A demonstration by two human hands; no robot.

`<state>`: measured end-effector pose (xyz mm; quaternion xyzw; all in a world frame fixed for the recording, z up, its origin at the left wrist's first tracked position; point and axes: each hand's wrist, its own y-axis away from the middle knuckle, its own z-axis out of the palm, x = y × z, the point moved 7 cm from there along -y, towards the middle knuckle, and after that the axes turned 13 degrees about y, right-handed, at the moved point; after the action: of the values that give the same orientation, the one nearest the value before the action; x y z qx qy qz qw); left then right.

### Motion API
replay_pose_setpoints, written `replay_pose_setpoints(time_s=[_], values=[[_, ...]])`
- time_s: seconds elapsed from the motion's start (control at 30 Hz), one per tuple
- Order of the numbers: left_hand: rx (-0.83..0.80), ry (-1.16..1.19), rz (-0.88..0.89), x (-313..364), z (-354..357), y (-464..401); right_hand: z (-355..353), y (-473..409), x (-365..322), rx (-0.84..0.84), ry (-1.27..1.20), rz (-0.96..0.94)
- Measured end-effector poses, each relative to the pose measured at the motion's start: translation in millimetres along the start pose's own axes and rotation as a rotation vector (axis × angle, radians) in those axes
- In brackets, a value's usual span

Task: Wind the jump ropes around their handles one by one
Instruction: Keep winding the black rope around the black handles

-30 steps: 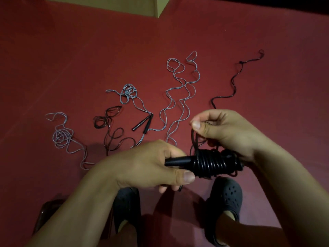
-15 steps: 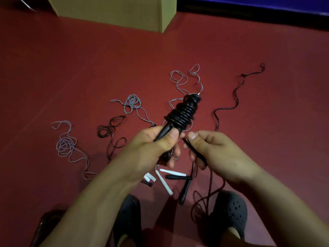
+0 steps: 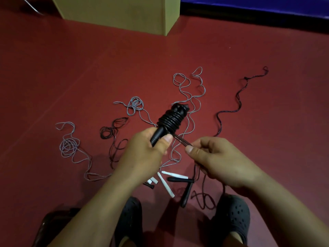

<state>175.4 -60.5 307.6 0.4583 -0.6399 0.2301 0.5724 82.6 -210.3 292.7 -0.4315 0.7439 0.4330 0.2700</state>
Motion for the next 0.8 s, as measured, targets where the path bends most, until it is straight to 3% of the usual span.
replay_pose_setpoints(time_s=[0.13,0.3,0.5,0.63,0.8], values=[[0.099,-0.058,0.005,-4,-11,-3,-4,2,1,-0.003,0.132,0.005],[0.131,-0.086,-0.01,-7,-15,-5,-6,11,-19,0.088,0.252,-0.206],[0.095,-0.171,-0.011,-5,-15,-3,-2,25,-40,0.103,0.046,-0.337],[0.031,-0.113,-0.039,-7,-17,-7,-2,30,-50,0.176,0.077,-0.459],[-0.085,-0.181,-0.038,-12,-8,-1,-3,27,-47,0.22,0.05,-0.481]])
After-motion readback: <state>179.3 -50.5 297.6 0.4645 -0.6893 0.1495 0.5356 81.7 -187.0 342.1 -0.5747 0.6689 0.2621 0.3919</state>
